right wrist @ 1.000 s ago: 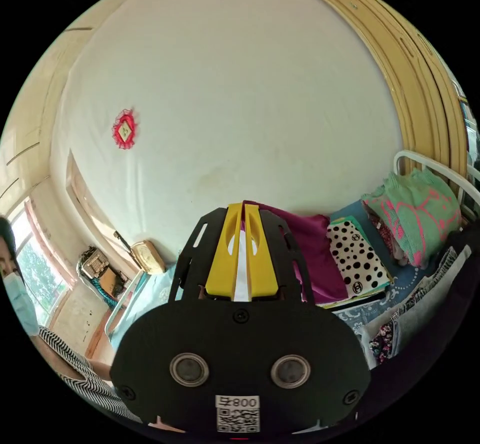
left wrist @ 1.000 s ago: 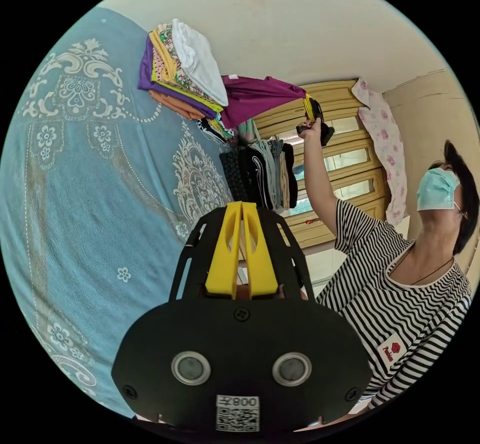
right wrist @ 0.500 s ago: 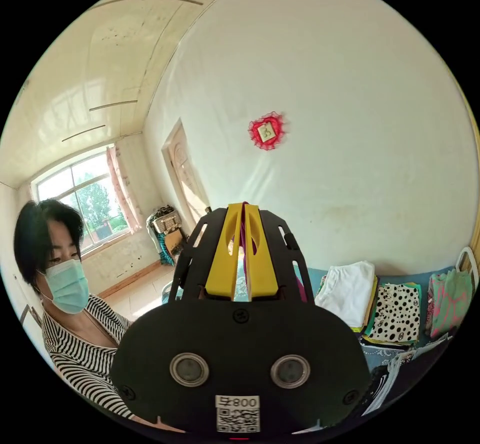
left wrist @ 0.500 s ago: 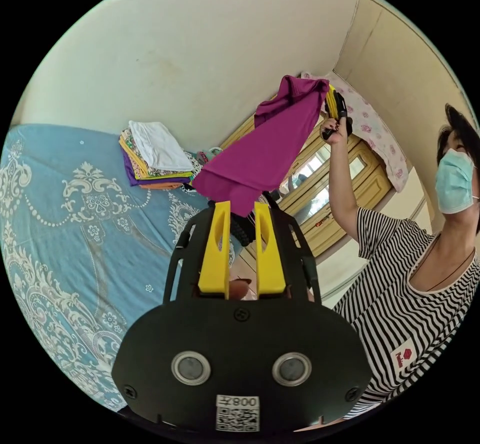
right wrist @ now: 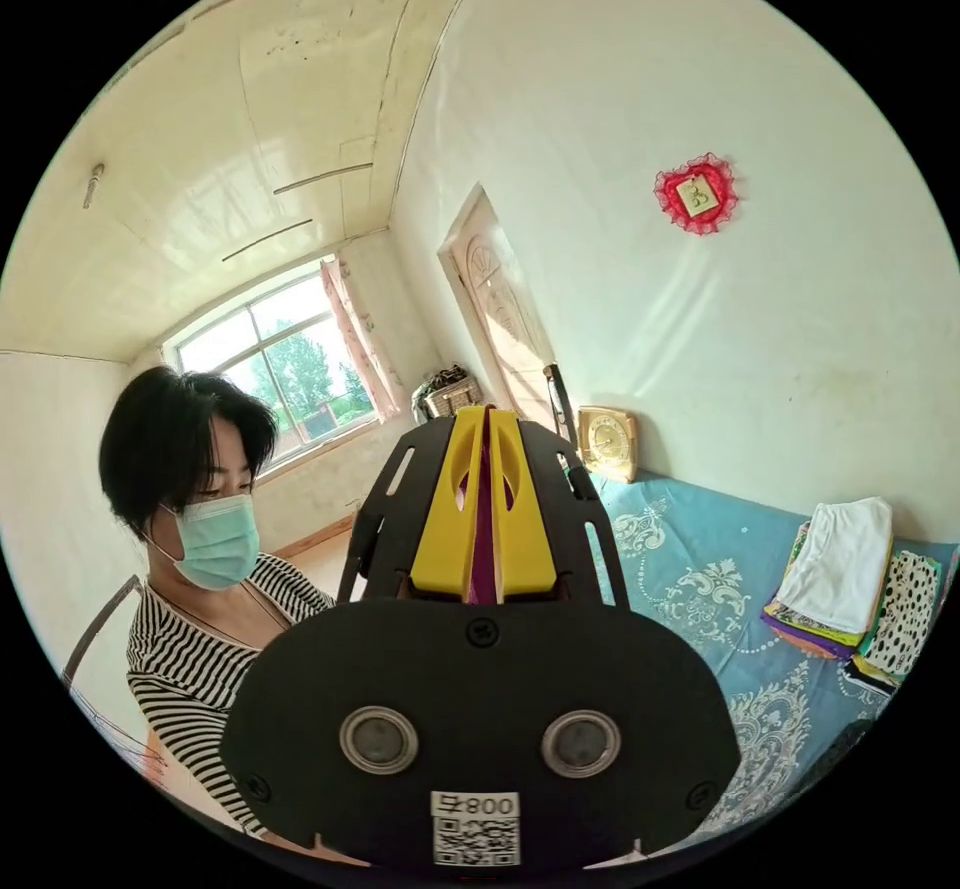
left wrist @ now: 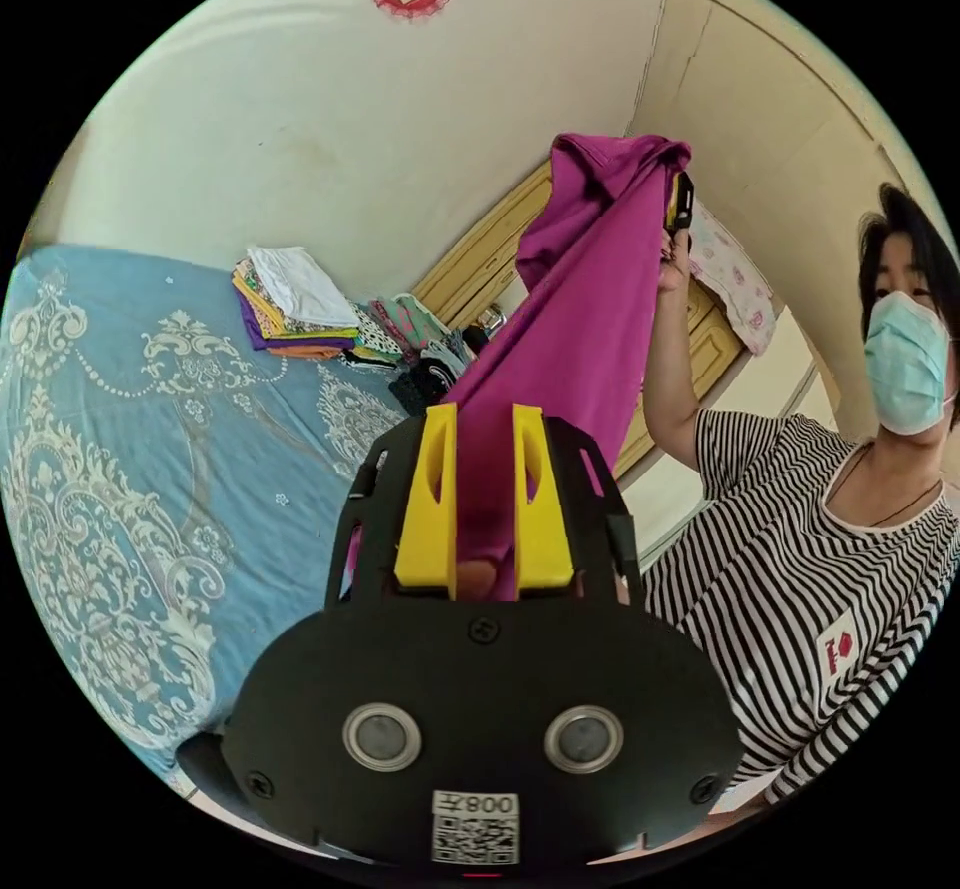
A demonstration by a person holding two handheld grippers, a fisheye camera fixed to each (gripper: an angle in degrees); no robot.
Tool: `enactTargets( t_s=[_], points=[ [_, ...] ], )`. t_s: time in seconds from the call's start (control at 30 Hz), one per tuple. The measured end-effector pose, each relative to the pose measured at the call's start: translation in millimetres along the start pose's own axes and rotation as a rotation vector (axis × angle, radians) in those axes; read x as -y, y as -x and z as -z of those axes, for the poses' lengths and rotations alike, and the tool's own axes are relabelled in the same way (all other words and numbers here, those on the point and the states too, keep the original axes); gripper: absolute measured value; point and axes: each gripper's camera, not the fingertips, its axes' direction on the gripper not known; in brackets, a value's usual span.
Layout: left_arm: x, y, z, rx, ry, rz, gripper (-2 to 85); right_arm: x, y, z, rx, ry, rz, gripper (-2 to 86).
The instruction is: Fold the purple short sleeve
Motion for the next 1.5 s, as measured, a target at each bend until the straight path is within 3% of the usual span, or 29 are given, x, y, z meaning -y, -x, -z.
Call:
enactTargets(
  t_s=[0.07,0.27,0.47,0.73,0.9,1.03,1.23,1.5],
  points=[
    [-10.7,-13.7,-3.7,-0.009,-0.018,0.041,2.2,-21.4,-10.7,-25.6,0.038,0.026,-0.026,0.4],
    [-11.2,-50.1,9.0,0.042,-0.108,0.086,1.1,-80.7,-64.9,-90.5,0.067,0.11,-0.123,0.4],
    [2.6,-71.9,-21.6,0.127,-0.082,0.141,6.7,-107.6,-104.2,-106.7,0.09,0.117,-0.153,0.4],
    [-0.6,-51.3,-106.7,0.028,-0.1,0.415,9.9,-110.2,-133.0,-95.8,0.088,0.101,-0.131,0.3],
    [26.5,-89.5,-115.2,0.225,-0.134,0.346,12.4,-109.4,-147.2,-83.0,0.086,0.114,-0.112,0.3],
    [45.9,-117.7,-131.6,0.374,-0.064,0.284,13.0,-112.5,-165.4,-73.6,0.115,0.113,-0.11,0.4],
    [56.7,-146.4,-169.1,0.416,0.032,0.283,2.8,-119.6,-193.5,-57.9,0.114,0.141,-0.115,0.4],
    [78.7,-225.3,-112.2,0.545,-0.176,0.244,1.2,-135.9,-237.3,24.4,0.052,0.087,-0.133,0.4]
  ],
)
